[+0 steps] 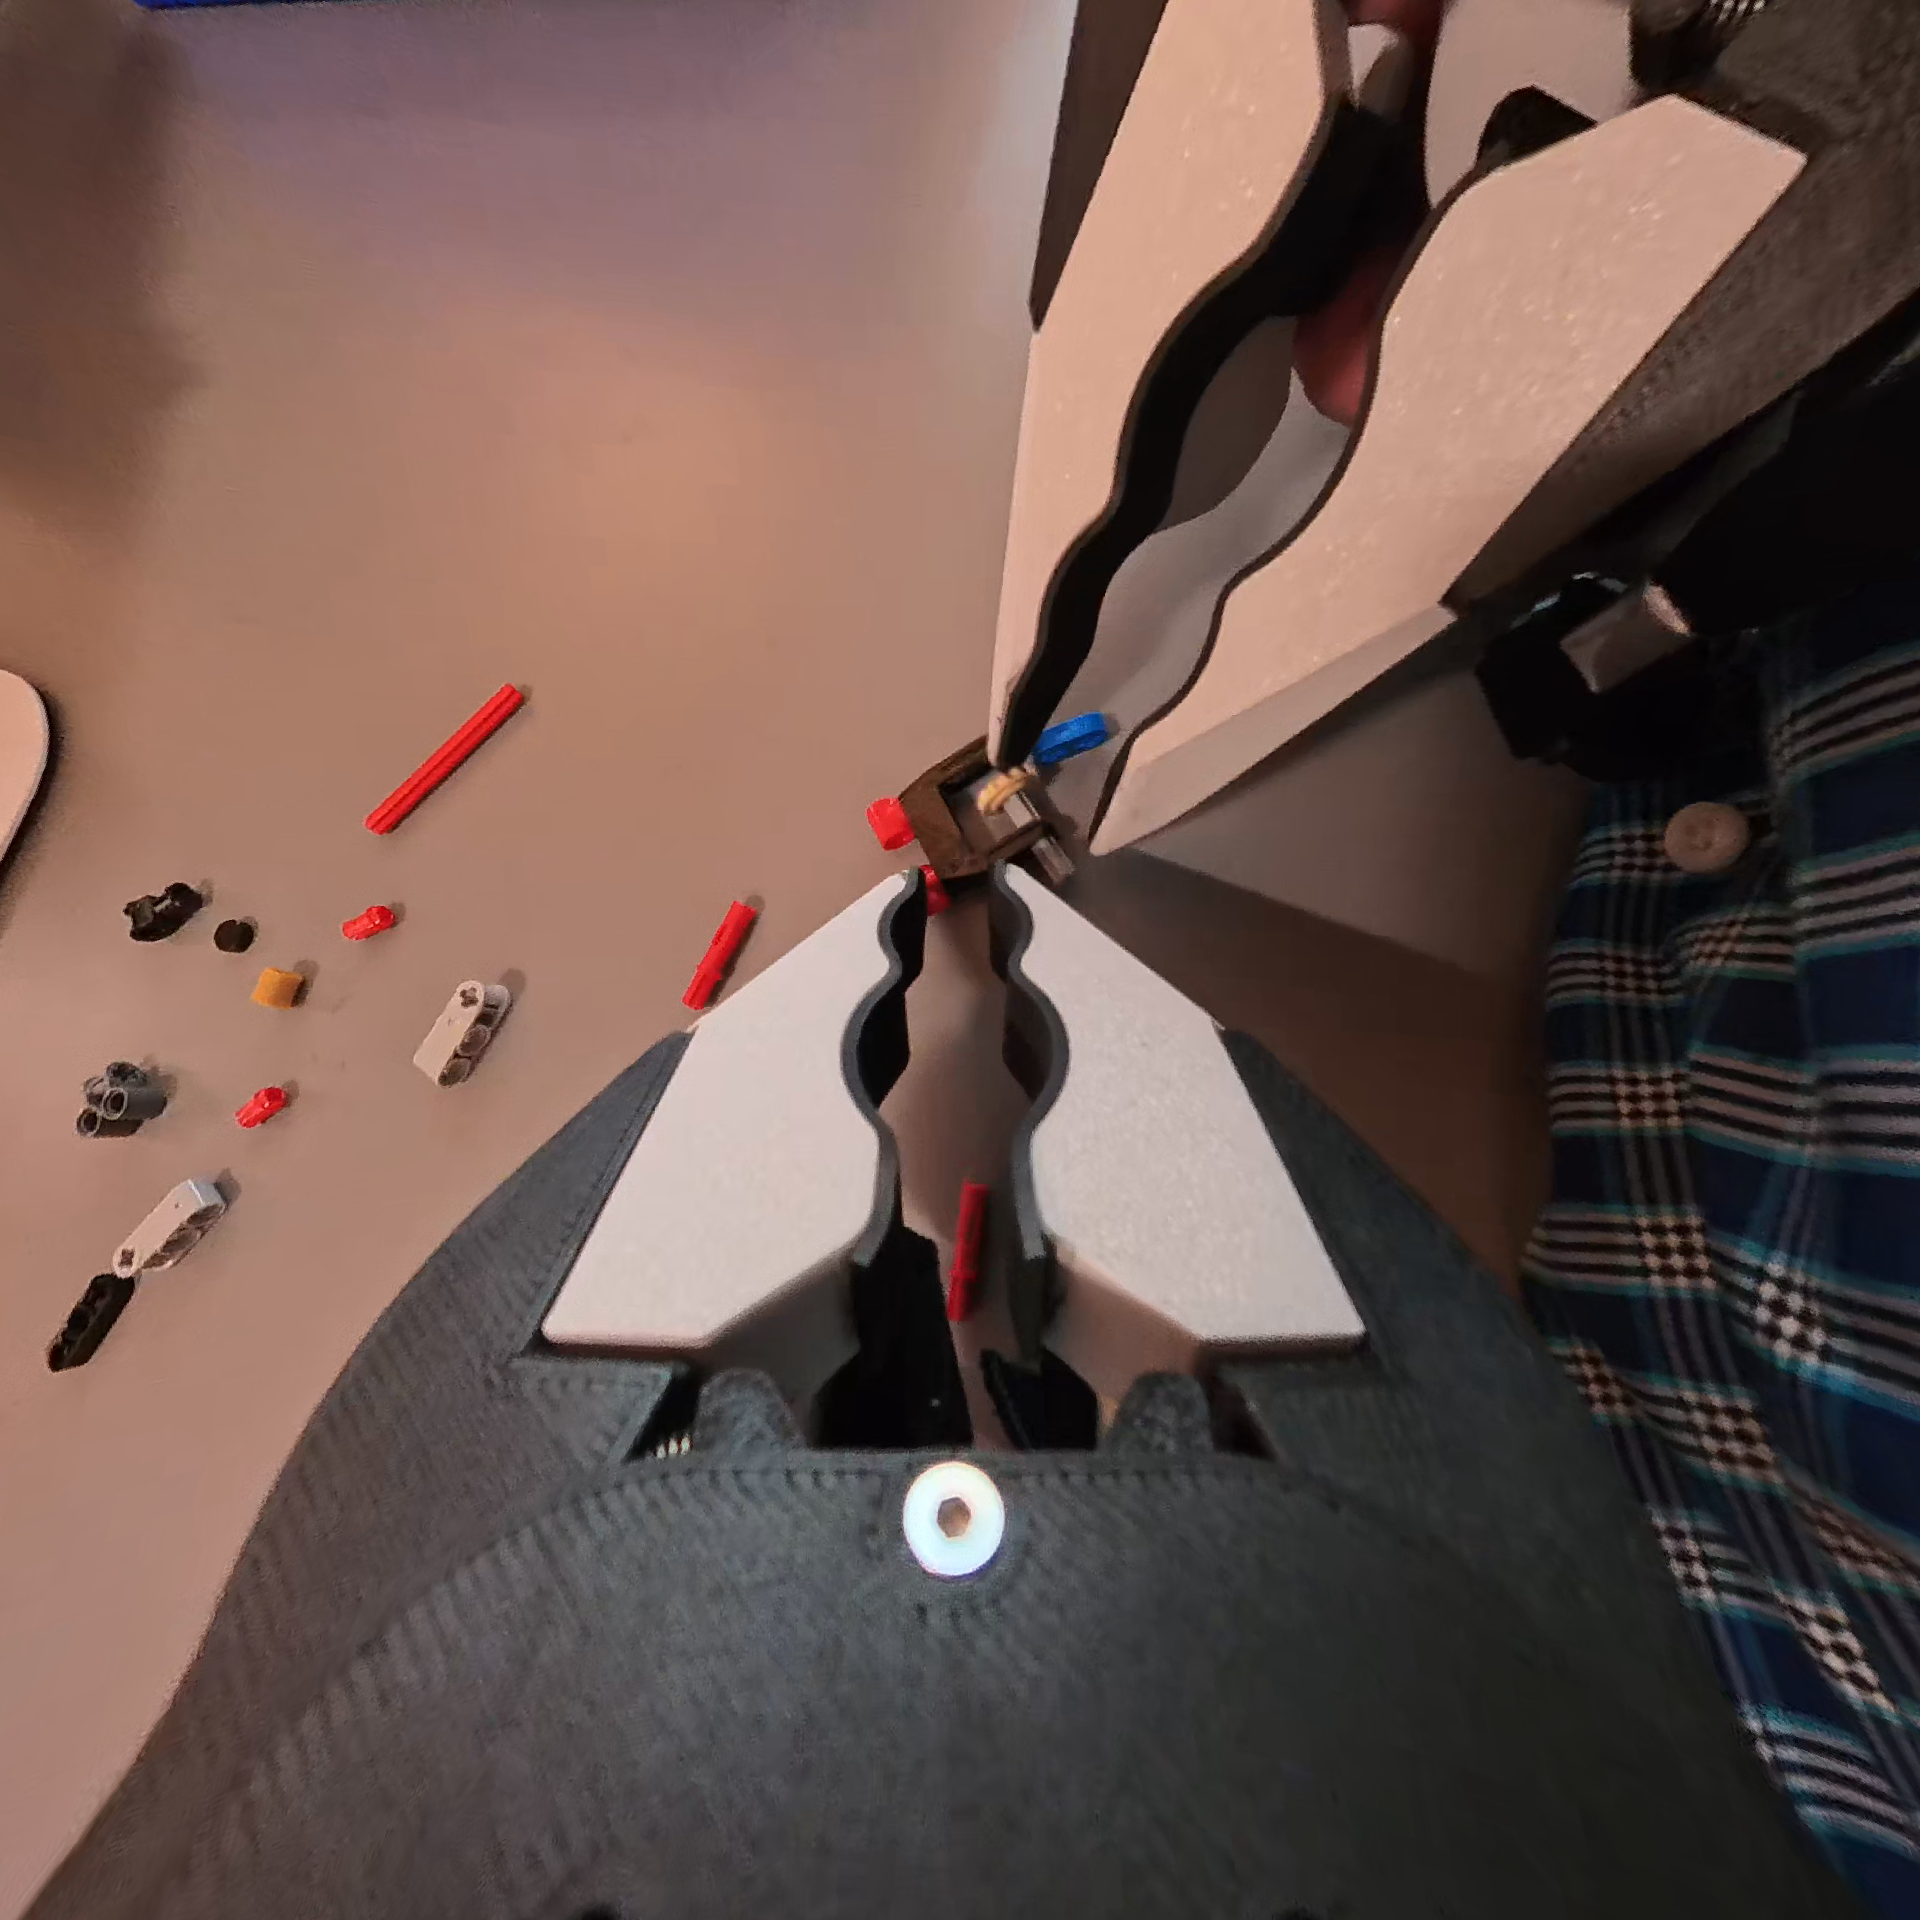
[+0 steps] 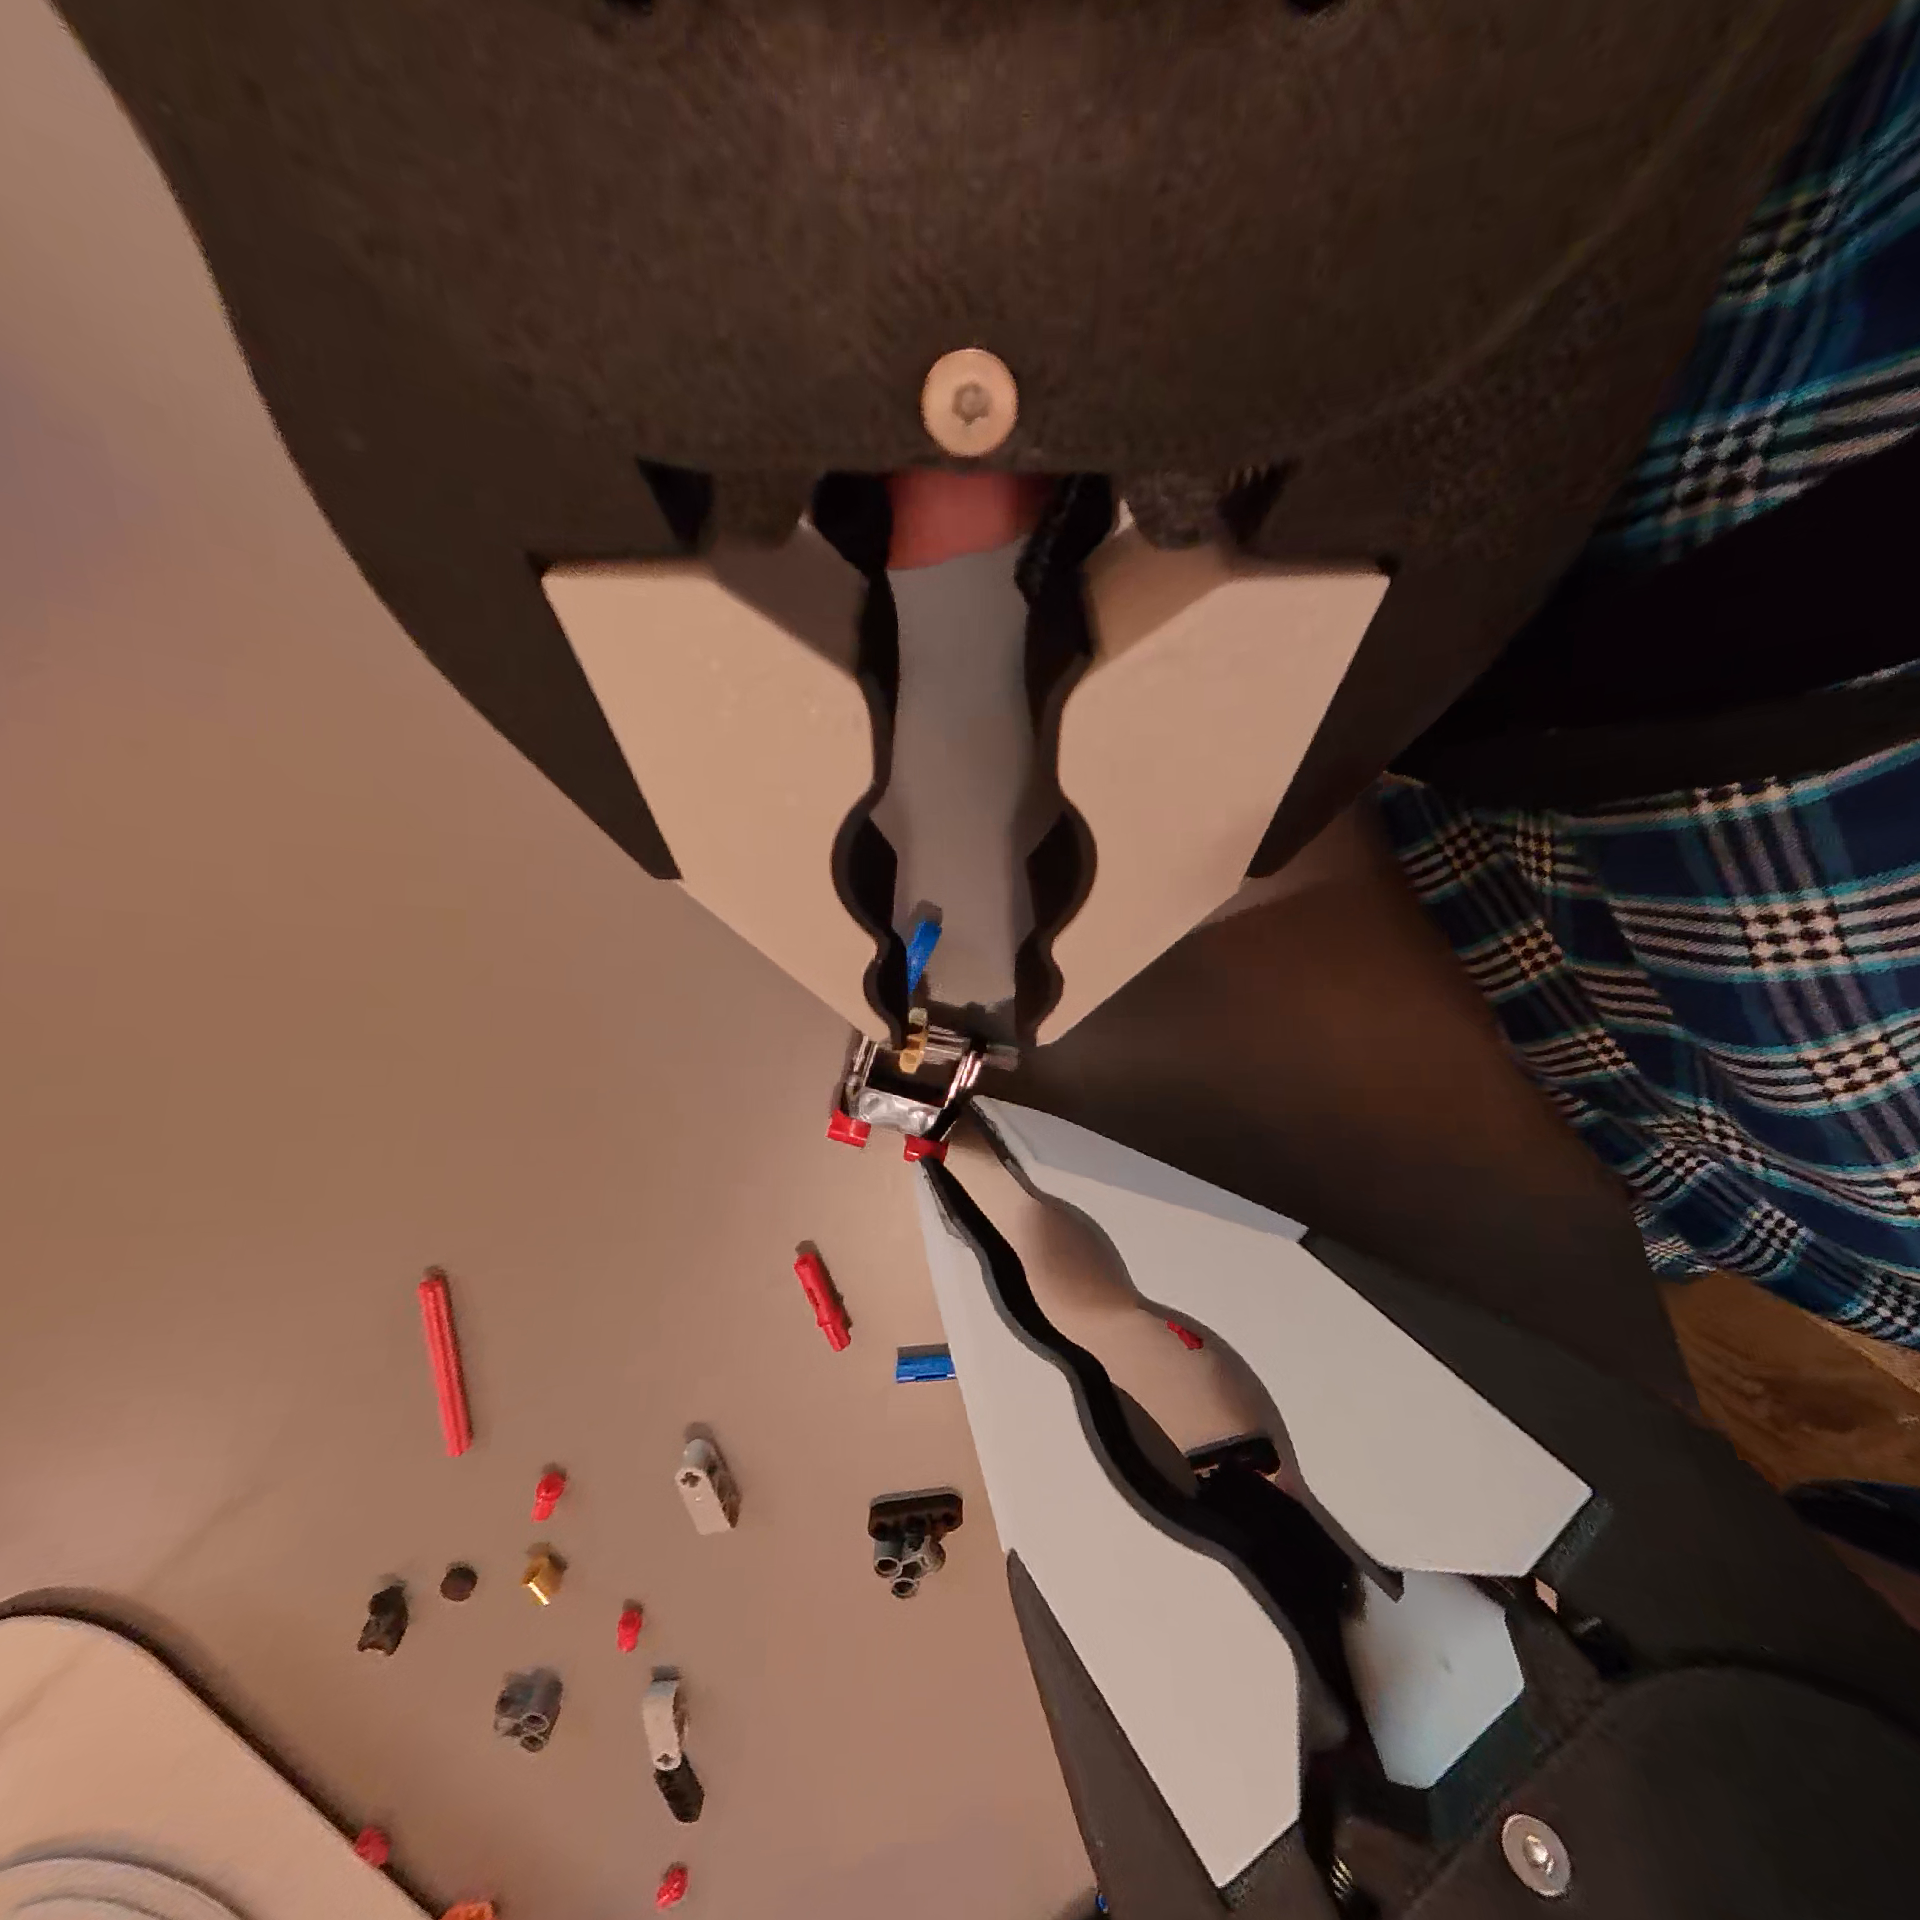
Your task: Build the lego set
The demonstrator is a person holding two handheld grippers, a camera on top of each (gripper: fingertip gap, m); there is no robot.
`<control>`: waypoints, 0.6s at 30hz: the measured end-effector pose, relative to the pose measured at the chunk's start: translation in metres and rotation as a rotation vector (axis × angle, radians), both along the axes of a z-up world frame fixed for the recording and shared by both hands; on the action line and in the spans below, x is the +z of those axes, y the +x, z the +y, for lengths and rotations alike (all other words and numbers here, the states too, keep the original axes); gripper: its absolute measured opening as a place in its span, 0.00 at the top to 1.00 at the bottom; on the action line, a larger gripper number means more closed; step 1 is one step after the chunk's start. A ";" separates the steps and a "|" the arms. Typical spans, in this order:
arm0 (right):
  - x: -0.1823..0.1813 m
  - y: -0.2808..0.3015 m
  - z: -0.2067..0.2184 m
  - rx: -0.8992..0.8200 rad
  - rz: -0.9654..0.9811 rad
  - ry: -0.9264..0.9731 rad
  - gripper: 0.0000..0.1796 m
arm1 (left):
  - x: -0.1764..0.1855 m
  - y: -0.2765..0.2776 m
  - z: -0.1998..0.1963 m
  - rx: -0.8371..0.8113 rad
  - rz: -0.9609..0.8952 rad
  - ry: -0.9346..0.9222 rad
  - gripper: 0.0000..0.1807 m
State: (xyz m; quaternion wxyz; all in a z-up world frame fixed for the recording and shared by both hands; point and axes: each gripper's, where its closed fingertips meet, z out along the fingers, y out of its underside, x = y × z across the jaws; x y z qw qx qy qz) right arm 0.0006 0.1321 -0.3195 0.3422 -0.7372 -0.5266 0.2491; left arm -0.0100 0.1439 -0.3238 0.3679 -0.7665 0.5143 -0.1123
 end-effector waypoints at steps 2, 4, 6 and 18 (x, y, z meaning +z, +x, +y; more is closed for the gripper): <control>-0.003 -0.001 -0.002 0.011 -0.011 -0.016 0.91 | 0.000 0.001 0.001 0.009 -0.006 0.000 0.95; -0.004 -0.001 -0.003 0.015 -0.019 -0.025 0.90 | 0.000 0.002 0.002 0.018 -0.003 0.009 0.95; -0.001 -0.001 0.001 -0.005 -0.004 -0.014 0.88 | 0.000 0.003 0.001 0.017 -0.001 0.015 0.95; -0.001 0.005 0.010 -0.013 -0.032 0.071 0.80 | 0.001 0.004 -0.002 0.013 -0.011 0.011 0.95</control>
